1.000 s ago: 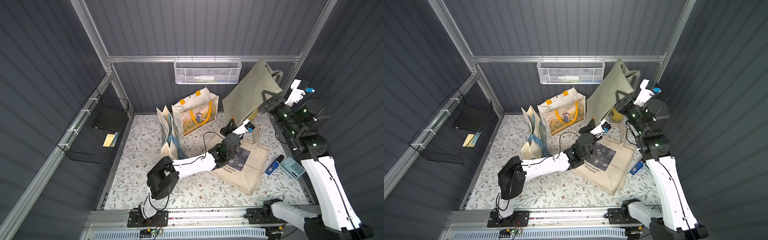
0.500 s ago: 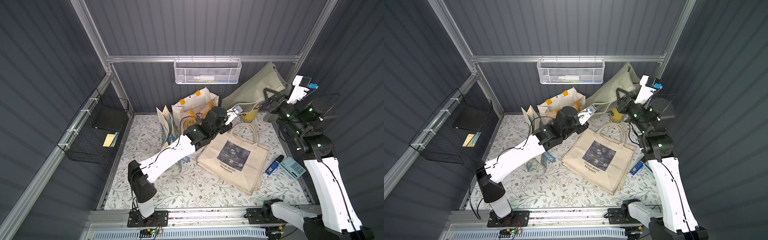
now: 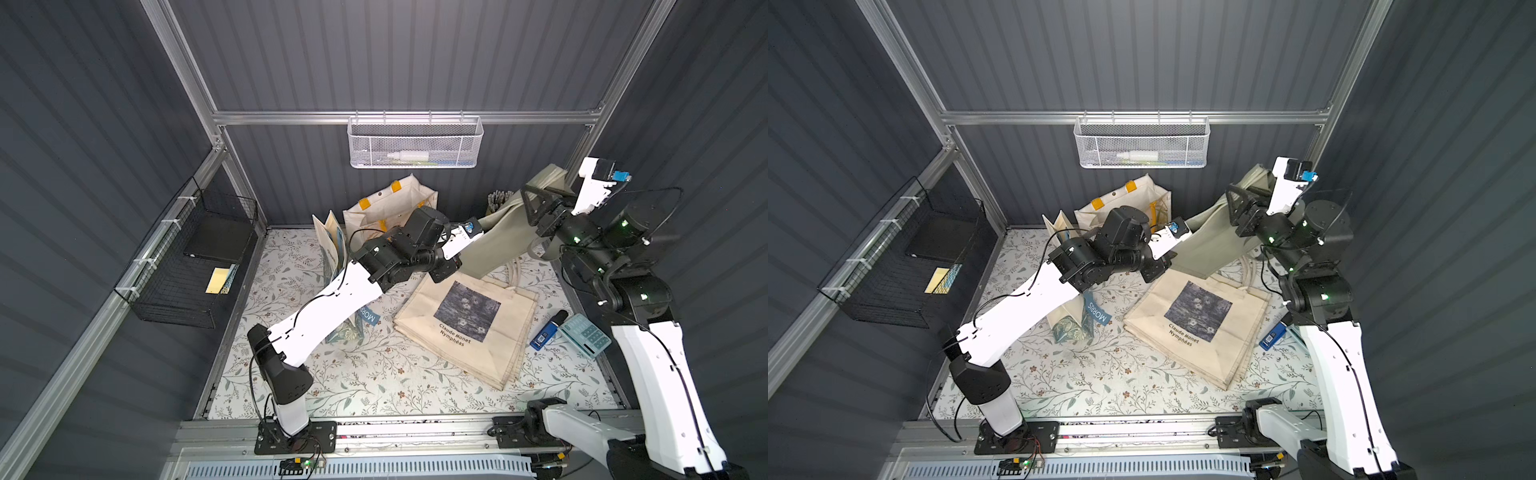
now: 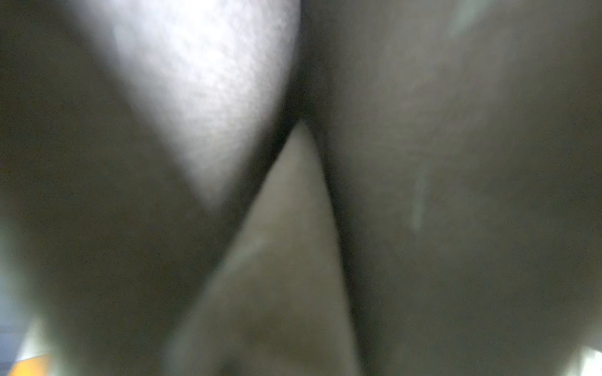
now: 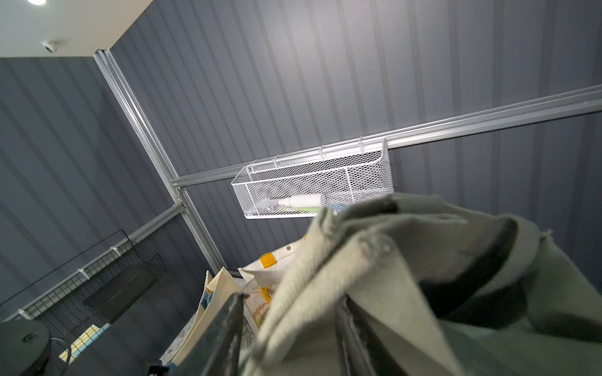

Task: Put away the canvas bag
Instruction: Press the canvas bag.

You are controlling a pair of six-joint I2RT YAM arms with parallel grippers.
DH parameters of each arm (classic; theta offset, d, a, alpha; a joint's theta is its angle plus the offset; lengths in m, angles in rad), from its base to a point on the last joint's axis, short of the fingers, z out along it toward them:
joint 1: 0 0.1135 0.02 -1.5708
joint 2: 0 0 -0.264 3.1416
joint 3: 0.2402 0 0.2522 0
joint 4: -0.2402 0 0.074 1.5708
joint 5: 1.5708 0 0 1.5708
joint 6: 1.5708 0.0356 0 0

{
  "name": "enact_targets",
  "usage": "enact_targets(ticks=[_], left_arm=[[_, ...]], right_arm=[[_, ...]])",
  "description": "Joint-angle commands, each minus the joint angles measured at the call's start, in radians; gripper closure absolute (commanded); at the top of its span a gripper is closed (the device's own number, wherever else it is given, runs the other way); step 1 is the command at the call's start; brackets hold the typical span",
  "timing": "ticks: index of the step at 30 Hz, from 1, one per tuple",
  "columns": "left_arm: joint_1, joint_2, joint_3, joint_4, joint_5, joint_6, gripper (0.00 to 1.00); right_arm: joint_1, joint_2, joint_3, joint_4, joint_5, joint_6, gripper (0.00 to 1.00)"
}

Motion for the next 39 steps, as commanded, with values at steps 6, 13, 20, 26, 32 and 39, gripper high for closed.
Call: enact_targets(ticks=[6,13,20,26,32,39], left_arm=[[0.056,-0.085,0.049,0.024,0.106,-0.074,1.00],[0.048,-0.094,-0.015,0.134,-0.142,-0.057,1.00],[0.048,-0.096,-0.101,0.244,-0.177,-0.147,1.00],[0.039,-0.049,-0.069,0.219,-0.306,-0.197,1.00],[0.017,-0.015,-0.048,0.240,-0.350,-0.228,1.00],[0.003,0.026,0.011,0.223,-0.391,-0.244,1.00]], right_arm=[[-0.034,-0.046,-0.060,-0.051,0.090,-0.118,0.51],[-0.054,-0.009,-0.060,-0.045,-0.026,0.054,0.49],[-0.091,-0.009,-0.027,-0.055,-0.002,0.202,0.43],[-0.145,-0.021,0.042,-0.096,0.005,0.256,0.43],[-0.146,-0.070,0.029,-0.131,-0.066,0.280,0.42],[-0.146,-0.143,-0.086,-0.109,-0.157,0.389,0.40]])
